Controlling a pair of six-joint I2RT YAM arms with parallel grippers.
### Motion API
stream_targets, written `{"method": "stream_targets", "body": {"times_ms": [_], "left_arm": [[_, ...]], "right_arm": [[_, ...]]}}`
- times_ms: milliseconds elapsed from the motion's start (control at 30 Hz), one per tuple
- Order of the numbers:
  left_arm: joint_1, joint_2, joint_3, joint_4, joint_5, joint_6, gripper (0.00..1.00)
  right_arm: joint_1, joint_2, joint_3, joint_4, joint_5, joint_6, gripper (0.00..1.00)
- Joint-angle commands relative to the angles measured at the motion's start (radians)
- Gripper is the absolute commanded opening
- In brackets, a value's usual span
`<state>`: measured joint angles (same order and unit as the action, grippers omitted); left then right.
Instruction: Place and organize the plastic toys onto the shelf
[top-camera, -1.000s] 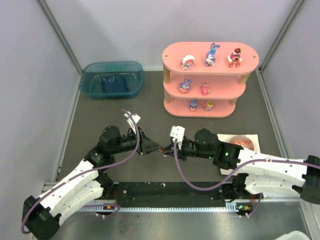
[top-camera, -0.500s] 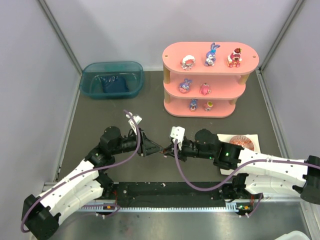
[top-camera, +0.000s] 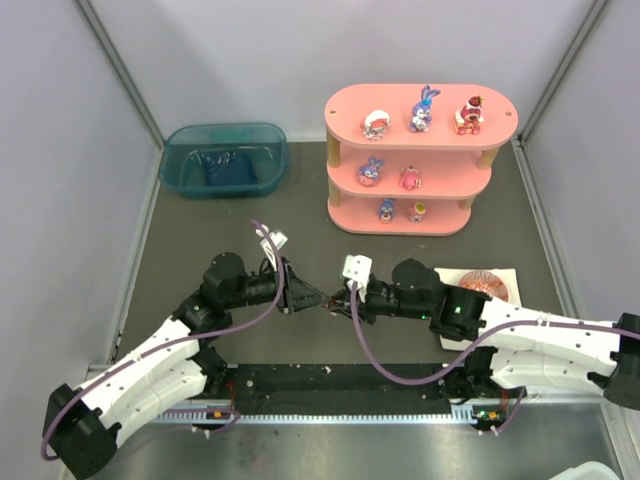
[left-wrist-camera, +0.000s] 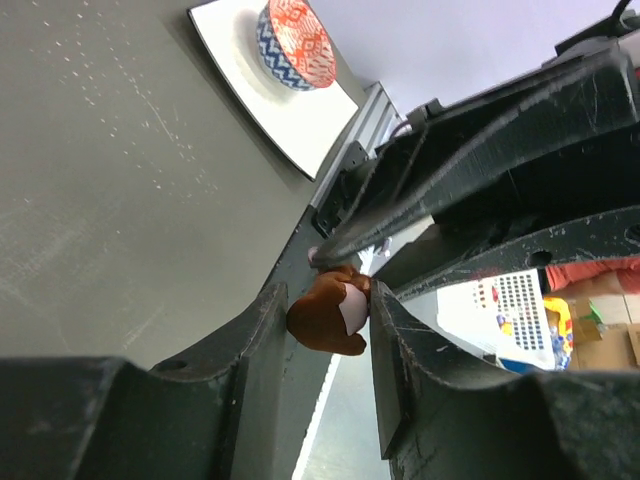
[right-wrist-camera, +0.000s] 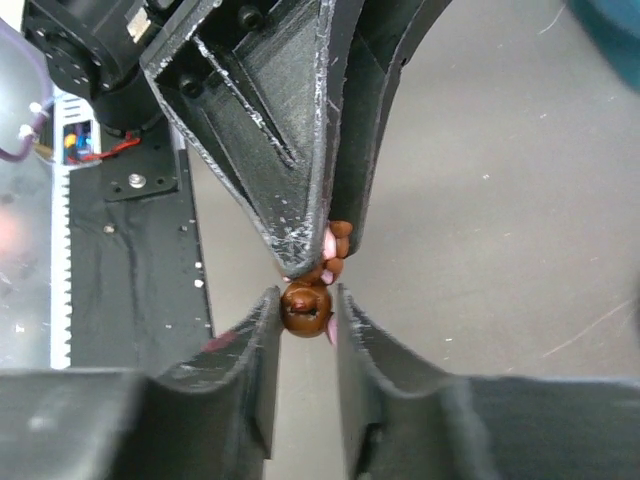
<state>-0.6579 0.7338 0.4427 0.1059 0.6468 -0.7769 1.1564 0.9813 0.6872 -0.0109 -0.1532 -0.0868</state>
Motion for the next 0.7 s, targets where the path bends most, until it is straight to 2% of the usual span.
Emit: {"method": "stream_targets", "body": {"times_ms": [0,67,100,167,200,233,333,400,433,467,533,567,667], "left_arm": [[-0.022,-0.031,-0.019,0.066,0.067,-0.012,0.00],[-0.022,-0.050,-0.022,0.048,0.031,0.026,0.00],[-0.022,-0.075,-0.021,0.035,0.010,0.046,0.00],[-0.023,-0.112,-0.024,-0.017,-0.044,0.126,0.00],[-0.023,-0.157,-0.032,-0.037,-0.121,0.151,0.00],[-0.023,-0.180,-0.036,-0.057,-0.162,0.174,0.00],[-0.025,-0.261,-0.064,-0.063,-0.318,0.238,0.00],[-0.025,-0.318,-0.093,-0.028,-0.390,0.278,0.00],[-0.025,-0.339,-0.105,-0.002,-0.451,0.289,0.00],[-0.023,-0.374,-0.119,0.046,-0.476,0.312,0.00],[-0.023,-0.398,-0.154,0.098,-0.533,0.355,0.00],[-0.025,-0.408,-0.162,0.118,-0.545,0.372,0.00],[-0.023,-0.390,-0.162,0.156,-0.559,0.442,0.00]], "right_arm": [[0.006,-0.042,0.008,0.066,0.066,-0.008,0.48],[0.006,-0.073,0.008,0.068,0.086,0.018,0.55],[0.006,-0.087,0.009,0.069,0.128,0.036,0.71],[0.006,-0.116,0.018,0.077,0.203,0.137,0.76],[0.006,-0.144,0.021,0.078,0.261,0.172,0.78],[0.006,-0.156,0.021,0.083,0.283,0.206,0.78],[0.005,-0.184,0.018,0.103,0.444,0.440,0.78],[0.006,-0.188,0.014,0.074,0.555,0.689,0.77],[0.006,-0.190,0.005,0.078,0.575,0.779,0.76],[0.006,-0.190,-0.032,0.092,0.589,0.952,0.75],[0.006,-0.179,-0.083,0.204,0.593,1.117,0.70],[0.008,-0.171,-0.131,0.250,0.603,1.269,0.67],[0.005,-0.113,-0.179,0.367,0.606,1.514,0.63]]}}
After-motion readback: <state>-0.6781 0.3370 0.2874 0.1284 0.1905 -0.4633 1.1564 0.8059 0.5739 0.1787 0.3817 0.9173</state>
